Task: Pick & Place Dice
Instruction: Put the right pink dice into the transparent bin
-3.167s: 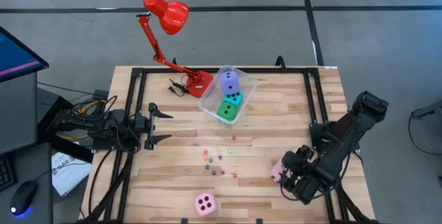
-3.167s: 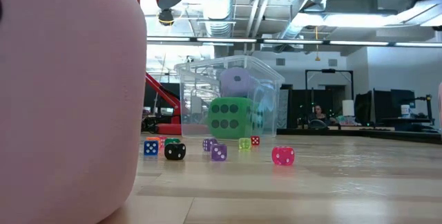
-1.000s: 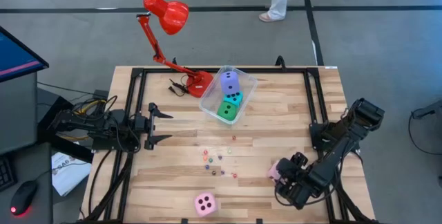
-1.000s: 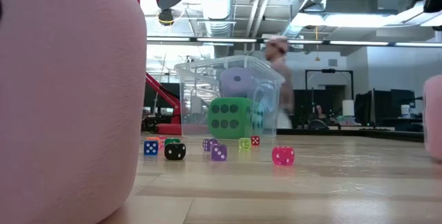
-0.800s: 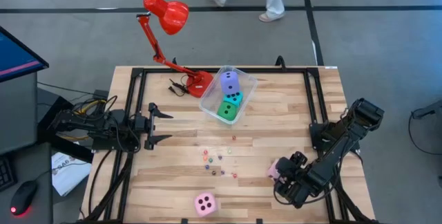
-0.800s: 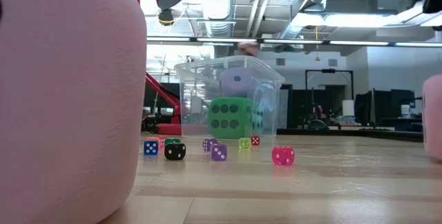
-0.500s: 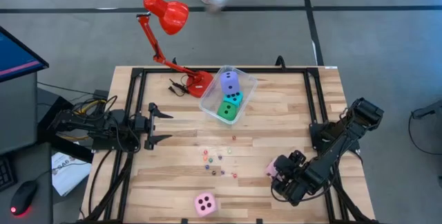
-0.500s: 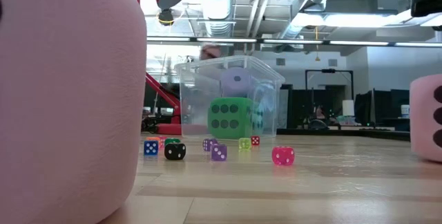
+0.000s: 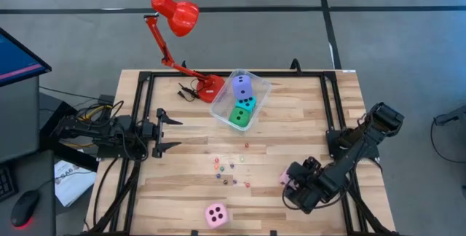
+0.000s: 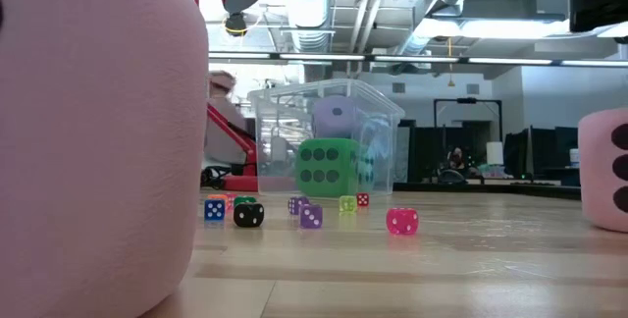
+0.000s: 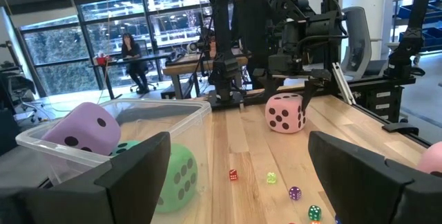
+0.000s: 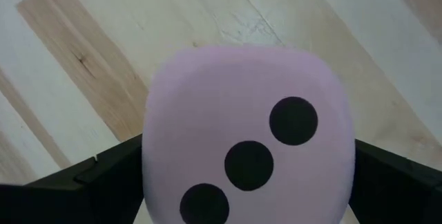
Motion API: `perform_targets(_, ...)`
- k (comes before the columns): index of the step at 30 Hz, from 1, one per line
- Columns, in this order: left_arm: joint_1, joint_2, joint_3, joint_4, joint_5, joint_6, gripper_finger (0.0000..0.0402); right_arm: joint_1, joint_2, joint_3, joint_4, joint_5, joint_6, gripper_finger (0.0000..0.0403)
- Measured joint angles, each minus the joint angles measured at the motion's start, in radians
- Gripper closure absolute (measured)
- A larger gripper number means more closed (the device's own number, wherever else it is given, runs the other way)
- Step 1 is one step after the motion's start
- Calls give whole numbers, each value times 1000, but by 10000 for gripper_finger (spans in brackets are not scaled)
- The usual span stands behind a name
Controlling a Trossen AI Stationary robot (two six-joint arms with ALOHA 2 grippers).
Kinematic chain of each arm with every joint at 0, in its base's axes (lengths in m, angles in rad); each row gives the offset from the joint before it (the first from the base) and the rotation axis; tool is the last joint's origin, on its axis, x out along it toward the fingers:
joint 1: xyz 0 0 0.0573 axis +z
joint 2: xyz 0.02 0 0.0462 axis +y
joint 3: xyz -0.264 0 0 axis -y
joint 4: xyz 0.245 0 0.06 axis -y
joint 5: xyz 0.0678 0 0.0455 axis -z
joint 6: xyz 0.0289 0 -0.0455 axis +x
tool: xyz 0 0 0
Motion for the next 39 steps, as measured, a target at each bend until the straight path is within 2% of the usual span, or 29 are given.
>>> perform_targets(9, 0, 0, 0, 0, 0, 0, 69, -34, 2, 0, 75, 3, -10, 3)
perform_targets(12, 0, 0, 0, 0, 0, 0, 69, -45, 2, 10, 93, -21, -69, 4)
perform_targets(17, 0, 0, 0, 0, 0, 0, 69, -80, -16, 99, 28, -24, -180, 21)
perform_targets(21, 0, 0, 0, 0, 0, 0, 69, -135, -47, 198, -57, 10, -329, 27)
perform_targets(27, 0, 0, 0, 0, 0, 0, 69, -242, -93, 345, -118, 117, -612, 22)
perform_targets(35, 0, 0, 0, 0, 0, 0, 69, -416, -107, 484, -53, 291, -998, 22)
perform_targets(39, 0, 0, 0, 0, 0, 0, 69, -508, -103, 487, 76, 298, -1156, 22)
